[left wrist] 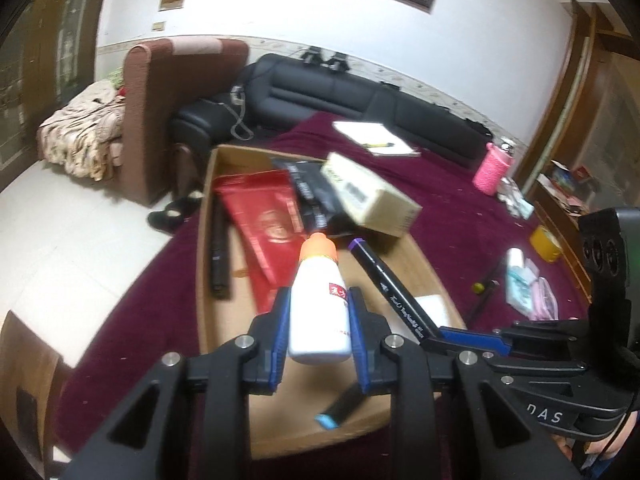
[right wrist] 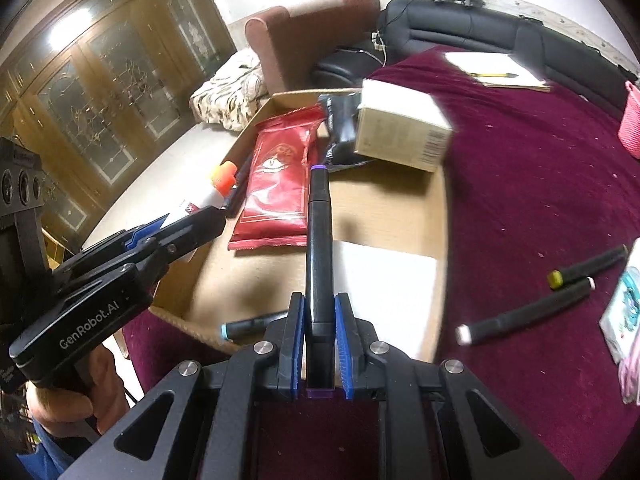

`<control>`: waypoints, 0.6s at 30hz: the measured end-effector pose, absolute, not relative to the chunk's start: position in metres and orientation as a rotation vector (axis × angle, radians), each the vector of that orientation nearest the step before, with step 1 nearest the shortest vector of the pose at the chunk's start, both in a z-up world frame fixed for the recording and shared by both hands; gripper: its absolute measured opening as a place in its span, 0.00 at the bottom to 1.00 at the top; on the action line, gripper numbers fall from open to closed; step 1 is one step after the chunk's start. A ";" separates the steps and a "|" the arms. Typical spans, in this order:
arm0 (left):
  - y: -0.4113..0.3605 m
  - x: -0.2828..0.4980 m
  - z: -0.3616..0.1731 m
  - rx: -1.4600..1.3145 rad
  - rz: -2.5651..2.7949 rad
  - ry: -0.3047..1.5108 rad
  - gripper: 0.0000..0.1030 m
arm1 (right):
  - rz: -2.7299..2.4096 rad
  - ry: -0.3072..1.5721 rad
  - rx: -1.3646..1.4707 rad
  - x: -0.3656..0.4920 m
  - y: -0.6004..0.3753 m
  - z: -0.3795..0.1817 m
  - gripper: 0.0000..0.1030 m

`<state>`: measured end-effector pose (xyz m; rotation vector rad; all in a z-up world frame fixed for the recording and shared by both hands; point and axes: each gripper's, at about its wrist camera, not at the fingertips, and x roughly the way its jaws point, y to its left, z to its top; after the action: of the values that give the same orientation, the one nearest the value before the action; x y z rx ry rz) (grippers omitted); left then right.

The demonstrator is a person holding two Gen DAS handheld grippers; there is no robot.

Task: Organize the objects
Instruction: 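Carry the glue bottle and purple-capped marker over the cardboard tray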

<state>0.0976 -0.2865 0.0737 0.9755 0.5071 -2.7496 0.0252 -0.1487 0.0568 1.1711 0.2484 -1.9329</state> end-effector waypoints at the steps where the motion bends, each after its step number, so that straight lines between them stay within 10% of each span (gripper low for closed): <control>1: -0.290 0.098 0.072 0.982 -2.736 0.512 0.26 | -1.933 0.250 1.173 0.025 -0.152 0.056 0.16; 18: -0.308 0.087 0.049 1.021 -2.598 0.498 0.26 | -1.986 0.276 1.179 0.011 -0.186 0.048 0.17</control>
<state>0.0868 -0.3083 0.0487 1.0212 0.4978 -2.5980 0.0109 -0.1856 0.0476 1.1789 0.2760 -1.9859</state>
